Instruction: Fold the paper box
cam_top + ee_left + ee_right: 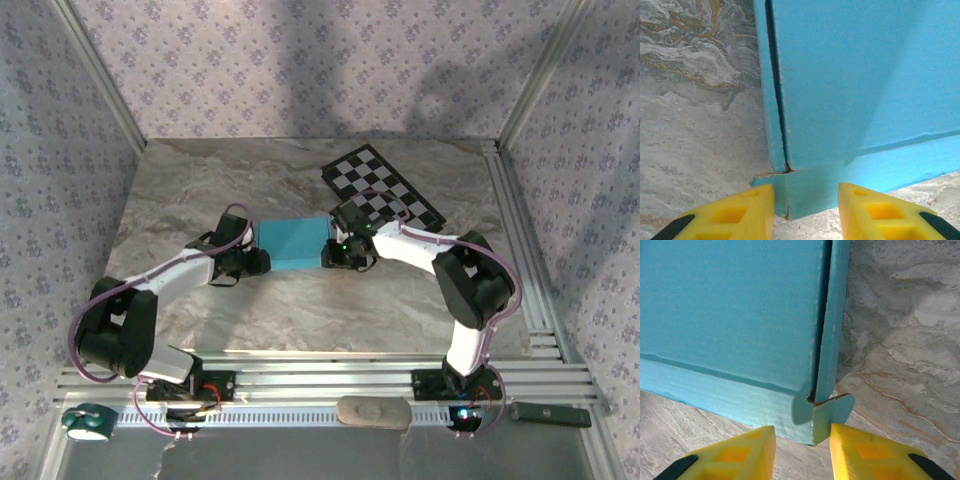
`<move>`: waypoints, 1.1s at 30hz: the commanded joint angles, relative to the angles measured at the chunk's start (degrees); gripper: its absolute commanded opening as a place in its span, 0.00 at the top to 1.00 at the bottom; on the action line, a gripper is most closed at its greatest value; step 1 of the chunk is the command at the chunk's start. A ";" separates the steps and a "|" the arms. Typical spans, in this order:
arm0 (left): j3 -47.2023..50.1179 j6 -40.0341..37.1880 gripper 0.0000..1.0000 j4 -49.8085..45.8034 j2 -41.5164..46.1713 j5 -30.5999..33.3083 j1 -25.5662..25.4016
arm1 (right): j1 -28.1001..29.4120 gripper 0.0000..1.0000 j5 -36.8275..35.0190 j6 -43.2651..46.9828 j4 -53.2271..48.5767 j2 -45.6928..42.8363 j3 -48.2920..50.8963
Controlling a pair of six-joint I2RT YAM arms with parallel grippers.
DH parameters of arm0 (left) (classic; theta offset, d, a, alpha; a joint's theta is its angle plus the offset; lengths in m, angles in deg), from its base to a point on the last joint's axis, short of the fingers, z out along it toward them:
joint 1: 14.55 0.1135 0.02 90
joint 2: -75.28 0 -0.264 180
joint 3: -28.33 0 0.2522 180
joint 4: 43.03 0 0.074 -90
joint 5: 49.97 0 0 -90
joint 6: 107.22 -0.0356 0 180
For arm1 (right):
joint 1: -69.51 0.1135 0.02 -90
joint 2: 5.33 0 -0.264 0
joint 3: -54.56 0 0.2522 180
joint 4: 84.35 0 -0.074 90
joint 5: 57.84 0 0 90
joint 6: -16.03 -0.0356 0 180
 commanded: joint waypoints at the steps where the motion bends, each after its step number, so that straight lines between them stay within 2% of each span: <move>1: 0.18 0.85 0.61 0.66 0.92 -1.72 -0.50 | 0.39 0.65 -0.82 0.34 -2.26 1.49 -1.57; 11: 0.35 1.70 0.62 1.17 0.43 -1.91 -1.56 | 0.46 0.66 0.75 -0.76 -0.48 1.06 -0.86; 18: 0.25 2.92 0.63 1.49 0.50 -2.35 -1.56 | -0.08 0.72 2.49 -1.41 0.09 1.20 -0.71; 33: 0.36 6.40 0.69 1.88 1.21 -5.35 -0.71 | -0.93 0.76 3.23 -0.28 -0.81 1.20 -0.67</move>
